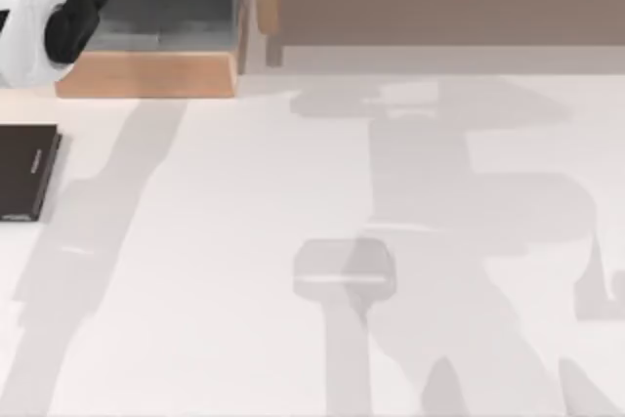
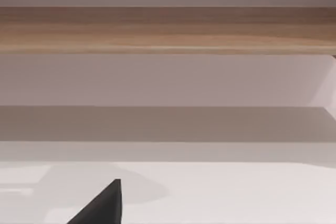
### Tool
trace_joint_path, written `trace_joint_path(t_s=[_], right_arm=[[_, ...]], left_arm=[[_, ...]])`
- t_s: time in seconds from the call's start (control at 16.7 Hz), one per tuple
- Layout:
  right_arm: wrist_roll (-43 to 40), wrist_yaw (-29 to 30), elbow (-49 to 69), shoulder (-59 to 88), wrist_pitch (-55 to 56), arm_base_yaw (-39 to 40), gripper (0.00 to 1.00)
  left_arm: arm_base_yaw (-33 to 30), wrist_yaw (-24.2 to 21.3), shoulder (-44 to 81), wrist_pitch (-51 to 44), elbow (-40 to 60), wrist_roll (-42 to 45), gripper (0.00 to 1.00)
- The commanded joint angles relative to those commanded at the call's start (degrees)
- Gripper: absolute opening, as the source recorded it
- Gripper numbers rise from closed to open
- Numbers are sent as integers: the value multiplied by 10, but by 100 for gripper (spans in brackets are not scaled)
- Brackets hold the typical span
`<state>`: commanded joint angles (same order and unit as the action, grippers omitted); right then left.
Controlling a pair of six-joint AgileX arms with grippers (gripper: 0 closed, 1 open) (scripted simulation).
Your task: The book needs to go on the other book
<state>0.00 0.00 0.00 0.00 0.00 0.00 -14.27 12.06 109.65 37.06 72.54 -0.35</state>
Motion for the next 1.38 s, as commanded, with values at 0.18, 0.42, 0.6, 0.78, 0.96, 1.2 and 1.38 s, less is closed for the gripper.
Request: trace_joint_path(t_s=[0.18,0.42,0.6,0.78,0.96,1.2,1.38], right_arm=[[0,0,0,0,0,0,100],[0,0,0,0,0,0,100],[0,0,0,0,0,0,100],[0,0,0,0,0,0,100],[0,0,0,0,0,0,100],[0,0,0,0,0,0,100],[0,0,0,0,0,0,100]], left_arm=[[3,-2,4,-3,6,0,100],[6,-6,40,-17,57,0,100],[8,-9,59,-25,84,0,100],[8,-9,59,-25,84,0,100],[8,-9,59,-25,84,0,77],[8,-9,59,-25,84,0,47],[8,-9,59,-25,84,0,25]])
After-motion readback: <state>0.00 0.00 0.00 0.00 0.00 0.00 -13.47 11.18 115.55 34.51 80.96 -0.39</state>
